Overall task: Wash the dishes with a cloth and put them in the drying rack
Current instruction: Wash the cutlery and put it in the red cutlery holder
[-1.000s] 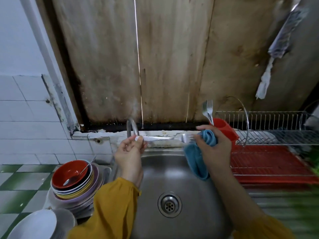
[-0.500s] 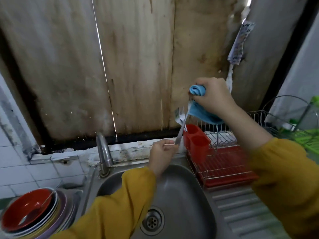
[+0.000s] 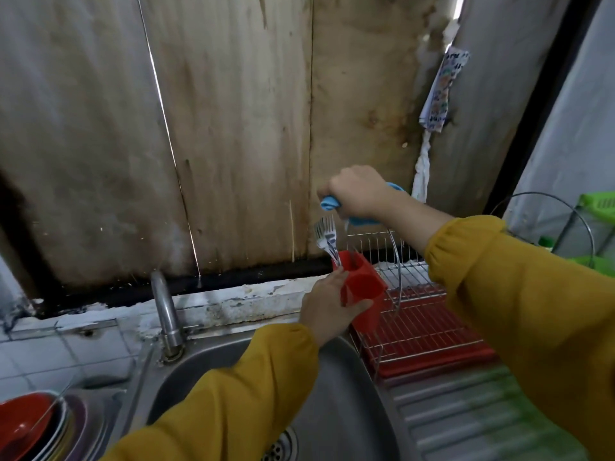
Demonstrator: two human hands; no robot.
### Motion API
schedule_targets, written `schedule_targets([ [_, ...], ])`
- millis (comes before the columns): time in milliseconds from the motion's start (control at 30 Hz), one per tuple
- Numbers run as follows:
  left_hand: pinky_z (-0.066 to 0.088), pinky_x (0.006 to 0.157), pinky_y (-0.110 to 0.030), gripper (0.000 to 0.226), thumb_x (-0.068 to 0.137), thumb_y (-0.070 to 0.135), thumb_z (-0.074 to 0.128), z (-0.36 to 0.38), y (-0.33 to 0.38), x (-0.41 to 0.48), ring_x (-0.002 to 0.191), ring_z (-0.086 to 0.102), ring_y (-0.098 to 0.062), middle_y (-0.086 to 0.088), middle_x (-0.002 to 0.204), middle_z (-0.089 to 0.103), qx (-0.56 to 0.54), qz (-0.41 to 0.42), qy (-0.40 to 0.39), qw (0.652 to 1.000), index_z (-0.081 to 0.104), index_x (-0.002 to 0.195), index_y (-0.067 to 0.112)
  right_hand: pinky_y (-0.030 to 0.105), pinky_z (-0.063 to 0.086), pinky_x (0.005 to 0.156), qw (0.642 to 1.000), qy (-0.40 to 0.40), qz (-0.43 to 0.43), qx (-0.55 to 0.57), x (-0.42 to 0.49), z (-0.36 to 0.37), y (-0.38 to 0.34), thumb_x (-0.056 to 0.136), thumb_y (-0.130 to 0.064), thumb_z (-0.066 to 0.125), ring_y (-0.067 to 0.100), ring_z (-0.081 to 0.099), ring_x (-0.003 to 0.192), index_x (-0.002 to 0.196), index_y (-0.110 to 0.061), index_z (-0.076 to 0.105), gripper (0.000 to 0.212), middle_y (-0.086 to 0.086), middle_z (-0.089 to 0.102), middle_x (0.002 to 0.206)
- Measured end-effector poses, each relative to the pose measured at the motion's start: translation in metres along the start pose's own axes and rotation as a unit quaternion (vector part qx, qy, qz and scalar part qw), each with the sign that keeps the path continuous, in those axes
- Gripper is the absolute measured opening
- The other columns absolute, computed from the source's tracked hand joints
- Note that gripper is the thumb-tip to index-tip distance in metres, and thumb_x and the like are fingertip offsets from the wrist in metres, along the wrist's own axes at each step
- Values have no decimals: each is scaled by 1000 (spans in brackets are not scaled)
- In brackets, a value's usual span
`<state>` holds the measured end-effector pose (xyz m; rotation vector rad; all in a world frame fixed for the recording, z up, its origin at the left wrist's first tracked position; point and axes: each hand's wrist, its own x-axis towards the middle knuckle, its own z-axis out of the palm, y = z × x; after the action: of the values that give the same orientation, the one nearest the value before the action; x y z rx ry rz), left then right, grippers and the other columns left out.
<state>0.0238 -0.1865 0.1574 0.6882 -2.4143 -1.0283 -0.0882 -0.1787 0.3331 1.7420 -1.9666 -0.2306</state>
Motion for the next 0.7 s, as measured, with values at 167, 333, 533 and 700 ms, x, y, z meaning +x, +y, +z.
schedule_targets([
  [167,25,116,-40,64,86,57,62,1,-3,0,141,29,-17,12,156,31,62,-7,20,998,42,144,38,30,38,61,996,-66,-46,-38,8,18,-8,92,-12,61,17,51,75,98,-19,65,11,-7,41,66],
  [333,23,117,-44,77,87,62,57,0,0,0,144,26,-17,11,159,26,106,-28,7,994,29,151,31,31,34,54,991,-69,-58,-97,11,26,-12,93,-12,59,18,52,73,105,-21,63,15,-3,50,72],
  [533,20,118,-47,62,97,48,52,-10,-10,-11,148,18,-16,10,161,20,139,13,-11,990,26,152,34,32,36,56,994,-54,-31,-84,8,24,-16,94,-9,56,19,49,73,109,-20,63,20,-5,43,70],
  [700,22,119,-39,50,97,35,56,-24,-24,-40,148,18,-14,7,161,18,156,4,31,987,45,144,21,34,38,61,1000,-4,25,-14,-1,9,-14,95,-10,54,19,47,72,110,-23,61,21,-7,36,66],
])
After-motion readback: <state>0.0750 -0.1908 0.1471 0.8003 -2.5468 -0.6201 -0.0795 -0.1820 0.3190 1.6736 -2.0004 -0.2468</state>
